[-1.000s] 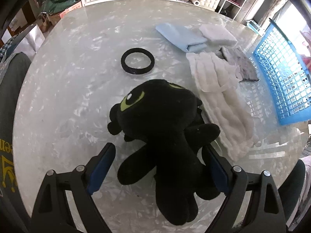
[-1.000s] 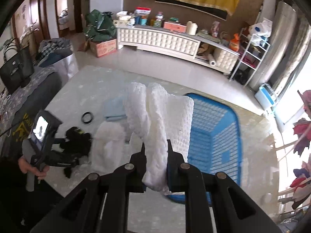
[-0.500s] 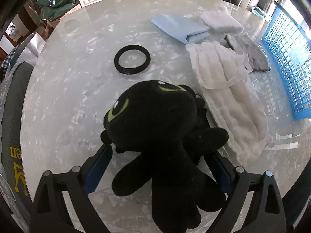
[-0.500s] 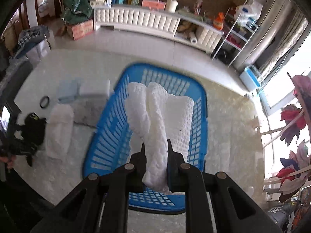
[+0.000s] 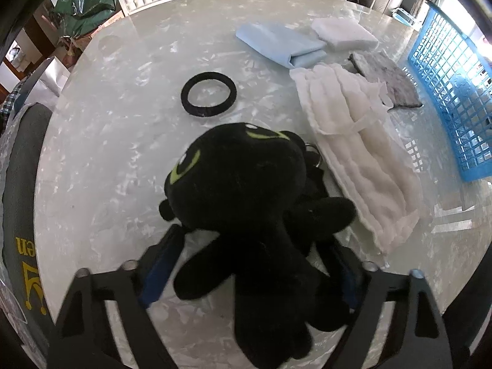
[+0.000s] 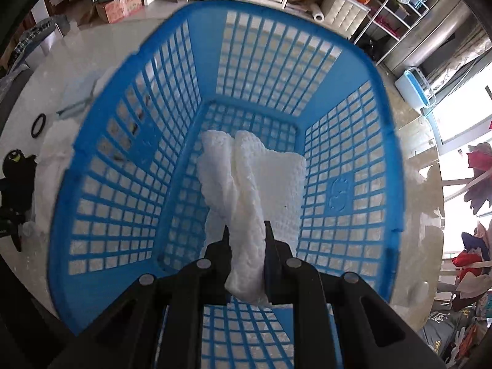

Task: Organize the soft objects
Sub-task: 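Carry the waffle towel into the blue basket and open the right gripper, then grasp the black plush toy with the left gripper and lift it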

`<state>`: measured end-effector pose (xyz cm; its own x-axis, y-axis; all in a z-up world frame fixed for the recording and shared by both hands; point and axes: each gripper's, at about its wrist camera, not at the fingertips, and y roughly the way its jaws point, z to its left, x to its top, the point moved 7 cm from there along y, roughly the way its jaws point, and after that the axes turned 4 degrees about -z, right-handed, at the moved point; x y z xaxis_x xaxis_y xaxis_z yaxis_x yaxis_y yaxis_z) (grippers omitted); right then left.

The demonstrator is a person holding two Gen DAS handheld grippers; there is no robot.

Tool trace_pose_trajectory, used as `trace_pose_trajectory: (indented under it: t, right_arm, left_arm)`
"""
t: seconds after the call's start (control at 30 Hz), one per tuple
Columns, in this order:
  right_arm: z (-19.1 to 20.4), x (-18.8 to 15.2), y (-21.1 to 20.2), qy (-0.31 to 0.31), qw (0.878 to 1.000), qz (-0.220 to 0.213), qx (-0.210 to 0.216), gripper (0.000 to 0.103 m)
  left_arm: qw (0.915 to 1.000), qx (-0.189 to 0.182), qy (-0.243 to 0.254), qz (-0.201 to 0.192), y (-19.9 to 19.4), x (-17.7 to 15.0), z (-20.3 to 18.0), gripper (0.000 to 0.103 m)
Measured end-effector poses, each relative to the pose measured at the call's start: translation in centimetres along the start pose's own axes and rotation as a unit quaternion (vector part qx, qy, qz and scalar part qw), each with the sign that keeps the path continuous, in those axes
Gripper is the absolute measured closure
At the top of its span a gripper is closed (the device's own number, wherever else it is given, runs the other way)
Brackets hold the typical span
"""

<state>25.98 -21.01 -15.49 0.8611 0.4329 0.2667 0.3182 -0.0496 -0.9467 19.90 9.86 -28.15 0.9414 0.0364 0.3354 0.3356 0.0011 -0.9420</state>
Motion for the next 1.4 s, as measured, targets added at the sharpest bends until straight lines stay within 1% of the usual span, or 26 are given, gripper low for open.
trace_pose_trajectory:
  t: [0.07,0.17,0.27,0.53,0.63,0.83,0.87,0.9,0.93,1.0,1.03,1.07,1.1,1.2,1.33,1.37,1.4]
  right_arm:
    - [0.4,-0.5,0.2,0.006,1.0,0.01,0.003,0.088]
    - [1.5,-1.2,0.2,0.009,1.0,0.012,0.01,0.088]
    - [2.1,-1.6,0.1,0.013,1.0,0.013,0.013,0.088]
    - [2.3,-1.6,0.2,0.011,1.0,0.022,0.018,0.088]
    - [1.9,-0.8,0.6,0.007,1.0,0.021,0.015,0.088]
    - [1.1,-0.2,0.9,0.007,1.0,0.021,0.015,0.082]
    - [1.2,-0.4,0.7,0.007,1.0,0.022,0.013,0.078]
    - [1.2,-0.3,0.6,0.004,1.0,0.02,0.012,0.069]
    - [1.2,-0.2,0.4,0.005,1.0,0.017,0.011,0.063]
    - [1.0,-0.3,0.1,0.006,1.0,0.011,0.008,0.044]
    - [1.2,-0.5,-0.1,0.005,1.0,0.013,0.008,0.04]
    - [1.3,-0.6,-0.3,0.004,1.0,0.013,0.01,0.033]
    - [1.3,-0.6,-0.4,0.001,1.0,0.012,0.011,0.029]
    - [0.8,-0.4,-0.8,-0.001,1.0,0.001,0.006,0.021]
    - [-0.2,0.0,-1.8,0.006,1.0,-0.02,-0.004,0.012]
    - [-0.3,-0.1,-2.0,0.007,1.0,-0.023,-0.006,0.009]
    - [-0.6,0.0,-2.3,0.009,1.0,-0.029,-0.007,0.003]
  left_arm:
    - [1.0,-0.002,0.002,-0.003,-0.4,-0.3,0.1,0.037]
    - [0.9999,-0.008,0.001,-0.008,-0.9,-0.5,0.5,0.043]
    - [0.9999,-0.013,0.001,-0.011,-1.2,-0.7,0.8,0.046]
    - [0.9996,-0.023,-0.004,-0.014,-1.9,-1.2,2.1,0.049]
    - [0.9994,-0.028,-0.011,-0.013,-1.9,-1.4,2.5,0.049]
    - [0.9989,-0.04,-0.018,-0.017,-2.2,-1.9,3.2,0.05]
    - [0.9988,-0.041,-0.019,-0.017,-2.3,-2.1,3.3,0.05]
    - [0.9988,-0.042,-0.02,-0.017,-2.4,-2.3,3.5,0.05]
    - [0.9988,-0.041,-0.019,-0.017,-2.6,-2.4,3.6,0.05]
    - [0.9988,-0.039,-0.018,-0.02,-2.9,-2.4,3.7,0.051]
    - [0.9988,-0.039,-0.018,-0.023,-3.2,-2.4,3.8,0.051]
    - [0.9987,-0.039,-0.019,-0.025,-3.5,-2.5,3.8,0.051]
    - [0.9987,-0.039,-0.019,-0.026,-3.7,-2.3,3.7,0.051]
    - [0.9987,-0.035,-0.021,-0.031,-4.6,-2.4,3.7,0.051]
    - [0.9985,-0.034,-0.021,-0.037,-5.7,-2.7,3.5,0.051]
    - [0.9984,-0.034,-0.021,-0.039,-6.0,-2.7,3.5,0.051]
    - [0.9982,-0.035,-0.022,-0.043,-6.5,-2.7,3.5,0.051]
